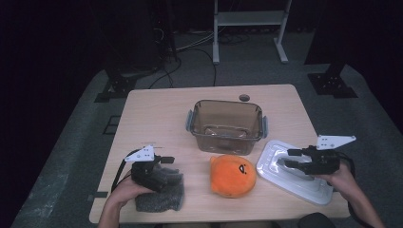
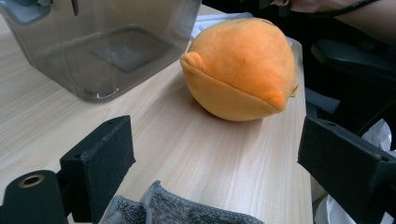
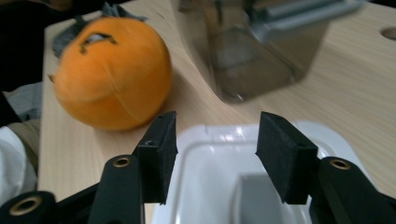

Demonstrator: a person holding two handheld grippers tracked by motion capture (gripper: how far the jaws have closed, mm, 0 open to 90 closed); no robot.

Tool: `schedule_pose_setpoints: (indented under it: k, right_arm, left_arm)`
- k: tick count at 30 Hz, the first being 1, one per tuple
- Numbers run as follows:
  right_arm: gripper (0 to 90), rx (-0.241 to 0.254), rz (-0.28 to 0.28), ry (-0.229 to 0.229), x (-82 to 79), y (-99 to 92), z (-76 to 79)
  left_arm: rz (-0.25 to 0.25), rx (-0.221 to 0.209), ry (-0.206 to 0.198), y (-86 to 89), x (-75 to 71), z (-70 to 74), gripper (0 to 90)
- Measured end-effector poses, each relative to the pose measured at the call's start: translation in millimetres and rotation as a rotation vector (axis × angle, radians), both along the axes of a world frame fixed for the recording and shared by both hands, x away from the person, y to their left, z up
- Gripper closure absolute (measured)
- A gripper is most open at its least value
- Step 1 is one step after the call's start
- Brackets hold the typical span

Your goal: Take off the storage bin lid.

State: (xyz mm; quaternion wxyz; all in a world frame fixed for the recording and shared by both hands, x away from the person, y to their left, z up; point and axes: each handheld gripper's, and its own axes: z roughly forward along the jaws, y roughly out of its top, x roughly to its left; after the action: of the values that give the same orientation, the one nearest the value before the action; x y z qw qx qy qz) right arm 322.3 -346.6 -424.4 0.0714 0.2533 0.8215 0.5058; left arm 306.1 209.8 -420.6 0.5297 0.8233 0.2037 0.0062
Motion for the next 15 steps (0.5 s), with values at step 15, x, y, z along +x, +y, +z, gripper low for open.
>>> schedule_pose_setpoints:
  k: [15]
  right_arm:
    - [36.2, 0.047, 0.215, -0.062, -6.0, 72.1, 39.0]
  left_arm:
    - [-0.001, -0.004, -0.008, 1.4, -1.2, 2.3, 9.5]
